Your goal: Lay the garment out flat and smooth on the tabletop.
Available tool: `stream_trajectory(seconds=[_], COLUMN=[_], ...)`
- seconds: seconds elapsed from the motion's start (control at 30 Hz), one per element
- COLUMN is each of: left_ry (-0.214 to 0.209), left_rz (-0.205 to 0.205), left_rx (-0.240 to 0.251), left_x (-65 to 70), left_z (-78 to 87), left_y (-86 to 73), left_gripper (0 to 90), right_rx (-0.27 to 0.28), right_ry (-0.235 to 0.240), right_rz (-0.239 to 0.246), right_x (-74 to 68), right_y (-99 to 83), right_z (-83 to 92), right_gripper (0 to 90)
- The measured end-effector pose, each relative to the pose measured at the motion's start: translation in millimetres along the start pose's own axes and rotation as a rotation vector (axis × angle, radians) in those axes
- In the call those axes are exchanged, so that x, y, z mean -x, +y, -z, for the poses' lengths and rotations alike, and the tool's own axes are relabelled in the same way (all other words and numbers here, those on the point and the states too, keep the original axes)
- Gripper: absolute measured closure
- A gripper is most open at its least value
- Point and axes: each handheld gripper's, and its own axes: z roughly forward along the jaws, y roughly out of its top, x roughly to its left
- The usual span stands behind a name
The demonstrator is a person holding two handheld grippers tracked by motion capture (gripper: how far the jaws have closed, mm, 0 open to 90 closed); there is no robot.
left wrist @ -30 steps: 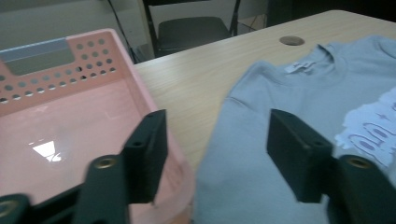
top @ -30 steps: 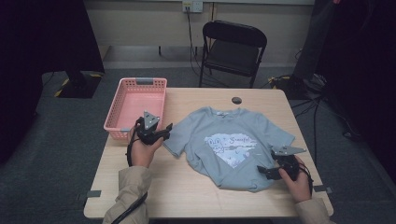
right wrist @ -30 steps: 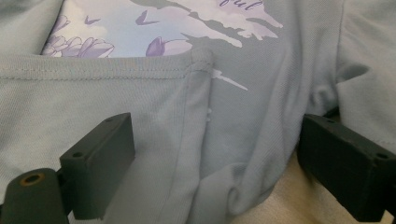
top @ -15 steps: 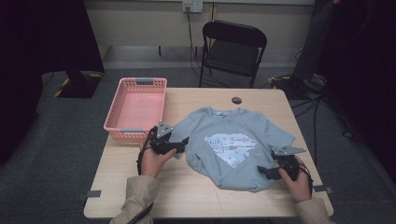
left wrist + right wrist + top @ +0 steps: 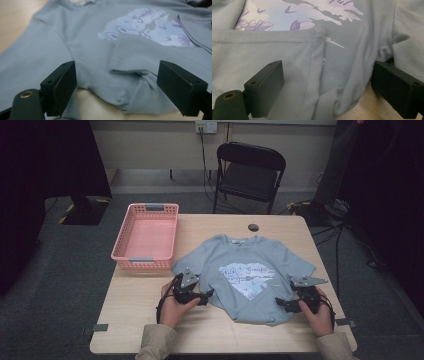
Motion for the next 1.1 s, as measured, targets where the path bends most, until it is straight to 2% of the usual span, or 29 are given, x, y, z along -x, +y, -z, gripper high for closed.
stream_trajectory(seconds=[0.07, 0.23, 0.37, 0.73, 1.1], left_ry=[-0.011, -0.001, -0.008, -0.044, -0.048], left_rz=[-0.014, -0.052, -0.025, -0.046, -0.050], left_rx=[-0.027, -0.088, -0.091, -0.096, -0.095], left_x=[3.5, 6.3, 4.6, -1.3, -3.3], left_z=[-4.9, -12.6, -14.0, -19.0, -21.4], left_y=[-3.3, -7.8, -7.3, -4.4, -2.9], left_gripper=[16.0, 16.5, 15.8, 14.3, 14.3], right_rx=[0.000, 0.000, -0.002, -0.009, -0.010], right_ry=[0.000, 0.000, -0.002, -0.003, -0.011], right_rz=[0.000, -0.001, -0.002, -0.001, -0.005], right_x=[0.0, 0.0, 0.3, 2.3, 4.1], right_y=[0.0, 0.0, 0.3, 1.6, 2.9], right_z=[0.0, 0.0, -0.2, -1.9, -3.2], right_gripper=[10.3, 10.2, 9.3, 7.0, 6.8])
